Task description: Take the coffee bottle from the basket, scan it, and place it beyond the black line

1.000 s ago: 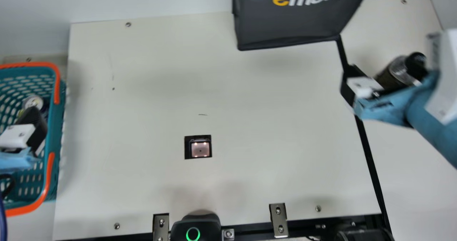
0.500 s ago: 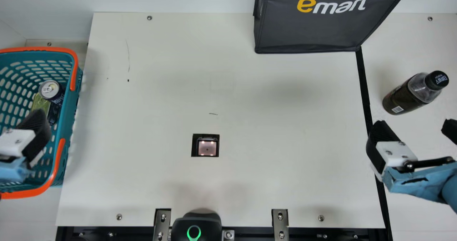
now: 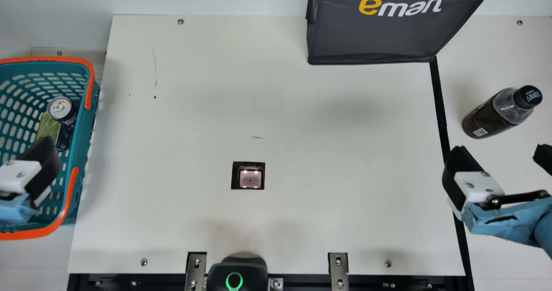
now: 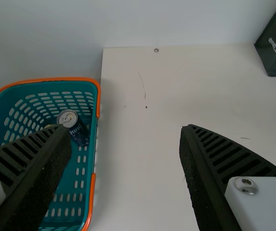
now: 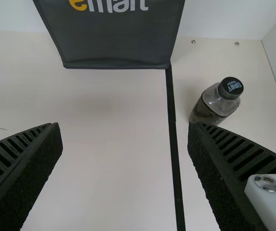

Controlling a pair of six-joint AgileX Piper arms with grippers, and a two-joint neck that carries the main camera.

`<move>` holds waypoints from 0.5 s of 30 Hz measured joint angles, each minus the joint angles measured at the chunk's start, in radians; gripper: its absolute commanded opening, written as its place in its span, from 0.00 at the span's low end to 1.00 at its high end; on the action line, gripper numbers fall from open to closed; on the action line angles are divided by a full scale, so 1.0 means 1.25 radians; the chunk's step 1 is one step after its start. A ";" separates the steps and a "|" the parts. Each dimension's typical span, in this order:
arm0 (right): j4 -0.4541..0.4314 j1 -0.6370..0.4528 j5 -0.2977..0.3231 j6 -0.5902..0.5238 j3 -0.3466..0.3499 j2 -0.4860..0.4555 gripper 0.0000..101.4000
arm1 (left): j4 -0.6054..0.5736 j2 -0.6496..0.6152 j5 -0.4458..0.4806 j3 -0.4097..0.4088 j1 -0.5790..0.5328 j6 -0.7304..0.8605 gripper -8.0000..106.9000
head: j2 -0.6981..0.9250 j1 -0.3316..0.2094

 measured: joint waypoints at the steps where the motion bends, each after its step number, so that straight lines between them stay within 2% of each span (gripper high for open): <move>1: 0.000 0.000 0.000 0.000 0.000 0.000 0.90 | 0.000 0.000 0.000 0.000 0.000 0.000 0.85 | 0.000 0.000; 15: 0.000 0.000 0.000 0.000 0.000 0.000 0.90 | 0.000 0.000 0.000 0.000 0.000 0.000 0.85 | 0.001 0.000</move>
